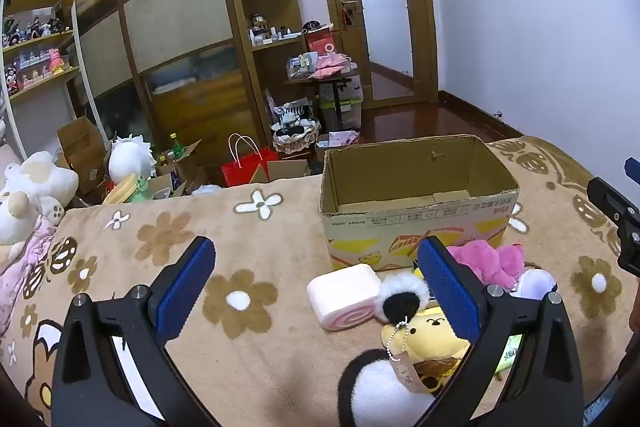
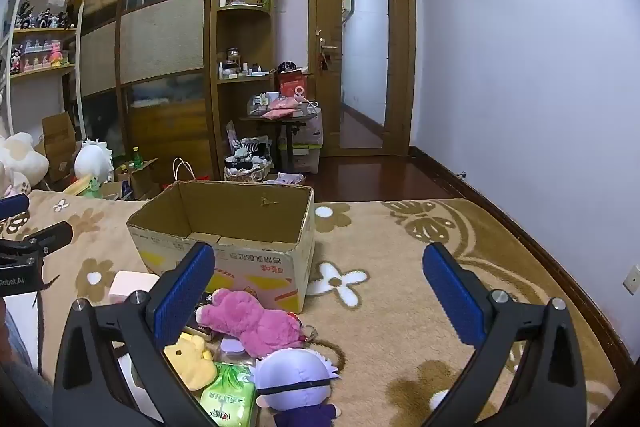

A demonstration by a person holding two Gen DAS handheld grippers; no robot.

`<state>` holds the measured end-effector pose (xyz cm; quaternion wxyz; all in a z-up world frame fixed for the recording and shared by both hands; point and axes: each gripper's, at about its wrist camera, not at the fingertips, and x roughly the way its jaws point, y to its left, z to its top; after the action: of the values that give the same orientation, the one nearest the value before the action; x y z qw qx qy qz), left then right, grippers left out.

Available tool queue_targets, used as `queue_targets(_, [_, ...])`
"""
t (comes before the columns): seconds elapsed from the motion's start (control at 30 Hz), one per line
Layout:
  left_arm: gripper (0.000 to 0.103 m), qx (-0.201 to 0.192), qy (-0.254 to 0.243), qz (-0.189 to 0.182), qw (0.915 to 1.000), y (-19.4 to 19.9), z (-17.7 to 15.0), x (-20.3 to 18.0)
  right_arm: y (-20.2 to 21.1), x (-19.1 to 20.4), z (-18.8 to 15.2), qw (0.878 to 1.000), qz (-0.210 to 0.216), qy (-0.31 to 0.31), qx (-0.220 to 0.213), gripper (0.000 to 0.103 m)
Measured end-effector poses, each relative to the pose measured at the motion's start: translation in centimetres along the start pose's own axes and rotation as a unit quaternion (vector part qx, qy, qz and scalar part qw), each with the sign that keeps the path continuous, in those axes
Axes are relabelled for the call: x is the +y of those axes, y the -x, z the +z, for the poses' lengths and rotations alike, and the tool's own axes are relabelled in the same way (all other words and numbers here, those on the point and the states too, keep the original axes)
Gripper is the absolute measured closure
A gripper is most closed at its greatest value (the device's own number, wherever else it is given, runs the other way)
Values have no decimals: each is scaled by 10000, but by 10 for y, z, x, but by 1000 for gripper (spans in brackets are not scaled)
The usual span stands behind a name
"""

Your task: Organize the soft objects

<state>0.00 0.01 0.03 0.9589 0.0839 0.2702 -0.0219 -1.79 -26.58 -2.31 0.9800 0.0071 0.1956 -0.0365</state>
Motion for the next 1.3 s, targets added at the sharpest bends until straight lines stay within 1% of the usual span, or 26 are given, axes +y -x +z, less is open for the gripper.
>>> queue_targets(0.1, [3,18,-25,5,10000,0,0,0,-1,-1,1,10000,9,0,84,0])
queue_targets(0.23, [3,34,-5,51,10000,-2,0,-2,0,1,-4,10000,23,7,59,0])
queue_targets(0.43, [3,34,11,47,10000,-3,-1,-1,-5,2,-1,9999,59,32,158,0])
queue_targets(1.3, [3,13,25,52,10000,-1,2,0,0,1,-3,9998,68,63,165,0])
